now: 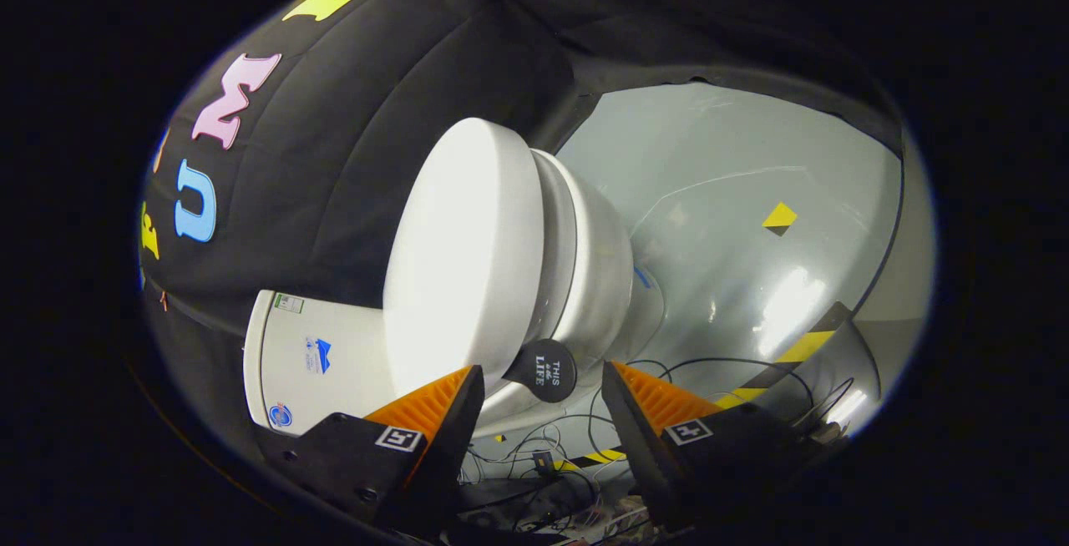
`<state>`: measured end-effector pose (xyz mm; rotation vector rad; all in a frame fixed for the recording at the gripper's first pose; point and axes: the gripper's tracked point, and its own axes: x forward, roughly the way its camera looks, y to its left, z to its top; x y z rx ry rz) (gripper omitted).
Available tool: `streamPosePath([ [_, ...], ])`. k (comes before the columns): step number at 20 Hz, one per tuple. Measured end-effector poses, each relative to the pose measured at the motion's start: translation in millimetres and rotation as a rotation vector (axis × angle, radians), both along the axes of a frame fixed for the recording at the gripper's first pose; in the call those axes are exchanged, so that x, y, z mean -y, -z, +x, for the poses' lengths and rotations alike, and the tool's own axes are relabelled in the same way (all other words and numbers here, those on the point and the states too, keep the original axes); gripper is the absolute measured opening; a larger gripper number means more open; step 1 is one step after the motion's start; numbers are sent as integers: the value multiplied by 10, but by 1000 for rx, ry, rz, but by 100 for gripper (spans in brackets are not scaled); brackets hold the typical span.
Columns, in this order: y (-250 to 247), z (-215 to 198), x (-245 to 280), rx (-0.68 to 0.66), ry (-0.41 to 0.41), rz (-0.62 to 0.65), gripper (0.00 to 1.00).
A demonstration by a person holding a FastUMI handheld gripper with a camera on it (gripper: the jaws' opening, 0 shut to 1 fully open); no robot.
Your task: Open the toilet lid.
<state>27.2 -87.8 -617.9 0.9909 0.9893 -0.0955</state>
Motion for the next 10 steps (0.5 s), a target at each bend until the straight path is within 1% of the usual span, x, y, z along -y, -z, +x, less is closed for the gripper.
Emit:
streamPosePath([
  [1, 55, 5, 23, -12, 10, 10, 79],
  [4, 107, 131, -24, -1, 24, 90, 48],
  [5, 90, 99, -38, 2, 17, 121, 38],
  [7, 204, 96, -161, 9, -11, 180, 38],
  [8, 101, 58, -3, 21, -5, 222, 21],
  [9, 73, 86, -58, 47, 4, 272, 21],
  [10, 69, 71, -48, 61, 14, 302, 9],
])
